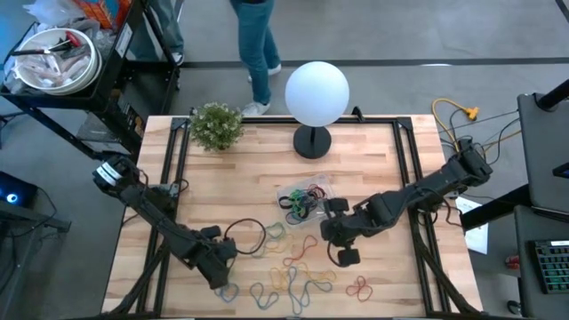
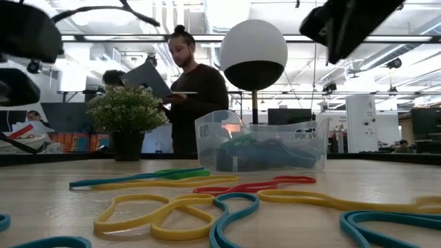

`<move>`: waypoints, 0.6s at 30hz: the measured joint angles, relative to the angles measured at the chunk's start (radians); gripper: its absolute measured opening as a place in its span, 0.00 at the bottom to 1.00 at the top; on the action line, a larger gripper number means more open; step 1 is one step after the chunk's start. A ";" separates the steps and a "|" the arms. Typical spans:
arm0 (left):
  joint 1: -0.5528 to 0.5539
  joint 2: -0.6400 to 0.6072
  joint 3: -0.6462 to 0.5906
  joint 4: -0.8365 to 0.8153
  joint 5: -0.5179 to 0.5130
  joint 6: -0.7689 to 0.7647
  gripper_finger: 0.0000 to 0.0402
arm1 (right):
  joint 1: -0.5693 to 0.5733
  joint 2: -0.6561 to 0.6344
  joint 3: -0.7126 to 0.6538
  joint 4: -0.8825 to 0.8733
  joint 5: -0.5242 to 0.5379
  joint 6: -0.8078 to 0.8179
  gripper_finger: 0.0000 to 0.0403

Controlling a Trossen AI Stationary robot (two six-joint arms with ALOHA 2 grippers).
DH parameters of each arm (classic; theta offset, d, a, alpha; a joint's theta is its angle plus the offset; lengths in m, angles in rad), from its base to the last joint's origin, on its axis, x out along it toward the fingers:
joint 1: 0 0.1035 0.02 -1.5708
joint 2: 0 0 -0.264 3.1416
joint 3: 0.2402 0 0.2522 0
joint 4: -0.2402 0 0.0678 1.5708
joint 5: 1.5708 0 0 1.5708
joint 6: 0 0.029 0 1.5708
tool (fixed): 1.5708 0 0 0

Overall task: Pick and place rubber bands into bin
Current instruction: Put the green rubber band into the transparent bin

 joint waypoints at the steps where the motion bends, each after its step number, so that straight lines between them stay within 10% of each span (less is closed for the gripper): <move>1: 0.000 0.000 0.007 0.000 -0.008 0.002 0.00 | 0.006 0.000 0.000 -0.012 0.000 0.007 0.17; 18: 0.011 -0.003 0.074 -0.008 -0.104 0.041 0.00 | 0.096 -0.019 -0.015 -0.043 0.012 0.116 0.17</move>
